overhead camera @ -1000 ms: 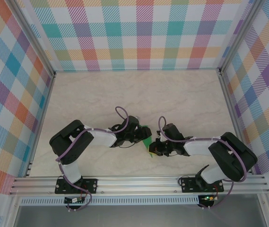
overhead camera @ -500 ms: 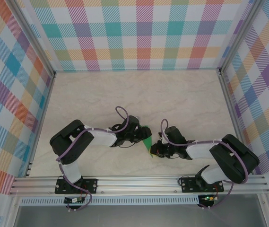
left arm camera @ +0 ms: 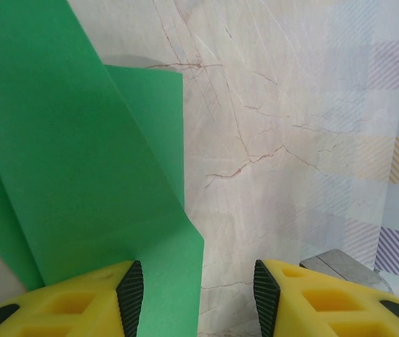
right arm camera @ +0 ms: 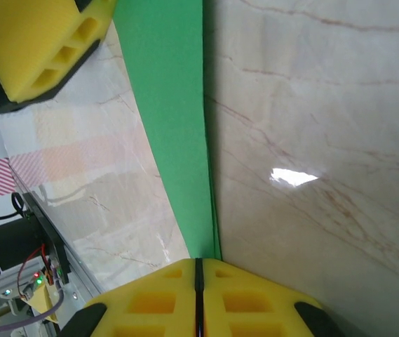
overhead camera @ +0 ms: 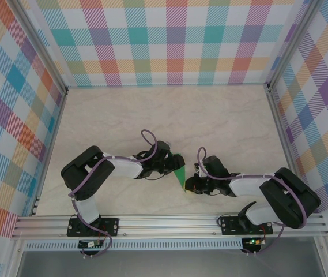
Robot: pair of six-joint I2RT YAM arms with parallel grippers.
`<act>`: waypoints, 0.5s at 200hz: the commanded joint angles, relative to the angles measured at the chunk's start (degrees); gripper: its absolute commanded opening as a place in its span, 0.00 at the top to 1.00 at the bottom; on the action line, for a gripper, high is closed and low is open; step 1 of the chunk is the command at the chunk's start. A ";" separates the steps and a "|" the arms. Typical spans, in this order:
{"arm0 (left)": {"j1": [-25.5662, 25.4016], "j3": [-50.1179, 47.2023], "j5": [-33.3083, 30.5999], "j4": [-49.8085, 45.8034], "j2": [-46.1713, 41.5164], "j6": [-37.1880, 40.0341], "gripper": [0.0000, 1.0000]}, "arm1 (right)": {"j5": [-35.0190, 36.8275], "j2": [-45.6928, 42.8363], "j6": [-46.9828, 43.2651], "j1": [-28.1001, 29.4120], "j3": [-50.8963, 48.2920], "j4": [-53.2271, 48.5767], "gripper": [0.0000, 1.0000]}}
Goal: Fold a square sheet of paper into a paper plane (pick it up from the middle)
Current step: Fold the wing for the fifth time at the center of the table.
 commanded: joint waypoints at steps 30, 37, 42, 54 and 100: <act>-0.84 -0.06 0.90 -4.28 6.13 -1.04 0.52 | 1.05 -6.75 -3.56 0.41 0.56 -19.72 0.91; -0.89 -0.03 1.00 -4.28 6.20 -1.00 0.52 | 1.71 -8.50 -3.57 0.41 1.77 -20.58 0.91; -0.89 -0.01 1.00 -4.28 6.31 -1.03 0.52 | 2.18 -9.73 -3.49 0.41 2.56 -20.98 0.91; -0.82 0.15 1.05 -4.36 6.51 -1.08 0.52 | 2.97 -11.88 -2.81 0.41 4.37 -21.18 0.91; -0.95 0.47 1.35 -4.71 6.66 -1.13 0.52 | 0.16 -6.38 1.37 0.58 9.37 -13.25 0.94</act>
